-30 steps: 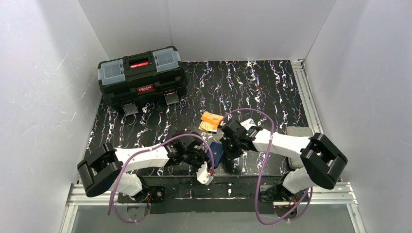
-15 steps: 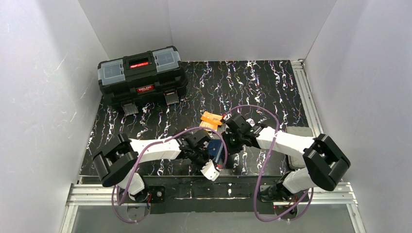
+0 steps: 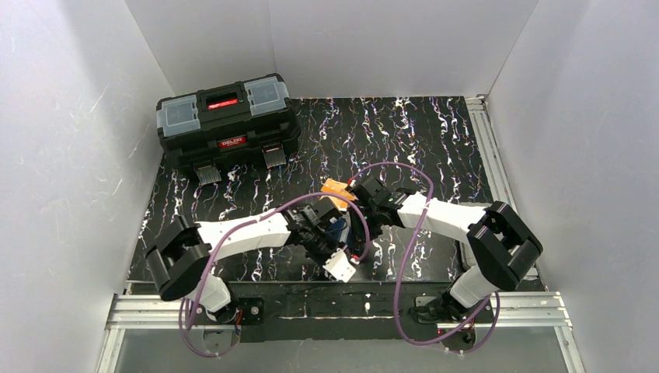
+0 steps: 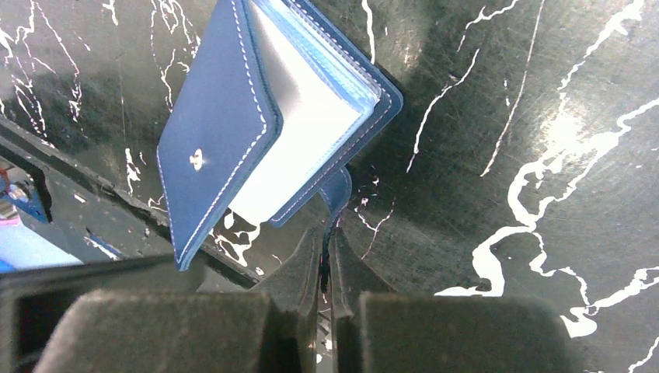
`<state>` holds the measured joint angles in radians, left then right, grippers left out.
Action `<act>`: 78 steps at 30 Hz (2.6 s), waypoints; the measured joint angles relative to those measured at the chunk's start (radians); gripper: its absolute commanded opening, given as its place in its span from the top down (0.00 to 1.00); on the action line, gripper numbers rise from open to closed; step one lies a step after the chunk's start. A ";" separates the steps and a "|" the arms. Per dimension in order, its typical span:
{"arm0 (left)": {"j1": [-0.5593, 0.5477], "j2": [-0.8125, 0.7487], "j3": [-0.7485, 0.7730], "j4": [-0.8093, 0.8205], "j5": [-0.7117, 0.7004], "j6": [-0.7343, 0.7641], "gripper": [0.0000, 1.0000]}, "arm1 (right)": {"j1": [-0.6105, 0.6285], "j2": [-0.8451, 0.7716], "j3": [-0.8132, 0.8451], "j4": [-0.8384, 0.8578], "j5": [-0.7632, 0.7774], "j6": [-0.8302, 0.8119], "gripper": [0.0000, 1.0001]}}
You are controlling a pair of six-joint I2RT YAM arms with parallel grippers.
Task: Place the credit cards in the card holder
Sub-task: Close the card holder at the center of the board.
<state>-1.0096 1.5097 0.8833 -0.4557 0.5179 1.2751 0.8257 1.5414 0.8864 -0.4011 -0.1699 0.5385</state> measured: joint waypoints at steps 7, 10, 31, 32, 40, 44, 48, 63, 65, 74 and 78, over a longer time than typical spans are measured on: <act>0.040 -0.161 0.131 -0.313 0.013 0.051 0.90 | 0.000 -0.002 0.000 -0.014 0.015 -0.018 0.93; 0.129 -0.210 0.157 -0.468 0.015 0.136 0.88 | 0.000 -0.002 0.000 -0.016 0.021 -0.023 0.93; 0.271 0.022 0.039 0.119 0.063 0.041 0.85 | -0.003 -0.032 -0.005 -0.008 0.024 -0.022 0.82; 0.268 0.022 0.039 0.122 0.067 0.041 0.85 | -0.005 -0.032 -0.008 -0.007 0.024 -0.021 0.79; 0.207 0.051 0.026 0.138 0.100 0.039 0.83 | -0.029 -0.032 -0.019 0.002 0.005 -0.018 0.63; 0.194 0.102 0.024 0.137 0.104 0.036 0.82 | -0.045 -0.032 -0.034 0.021 -0.012 -0.014 0.63; 0.192 0.124 0.029 0.148 0.114 0.022 0.82 | -0.059 -0.032 -0.051 0.029 -0.025 -0.006 0.64; 0.074 0.135 0.062 0.227 -0.129 -0.470 0.91 | -0.077 -0.012 -0.040 0.035 -0.051 0.004 0.52; 0.069 0.129 0.056 0.239 -0.156 -0.557 0.92 | -0.082 0.006 -0.023 0.036 -0.054 0.003 0.53; 0.063 0.064 -0.008 0.267 -0.214 -0.855 0.83 | -0.108 0.046 0.010 0.037 -0.077 0.007 0.53; 0.073 0.046 -0.002 0.240 -0.219 -0.871 0.70 | -0.110 0.108 0.064 0.036 -0.084 0.007 0.52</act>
<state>-0.9363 1.5558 0.8814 -0.2153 0.2985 0.4042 0.7155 1.6497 0.9508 -0.3649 -0.2543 0.5453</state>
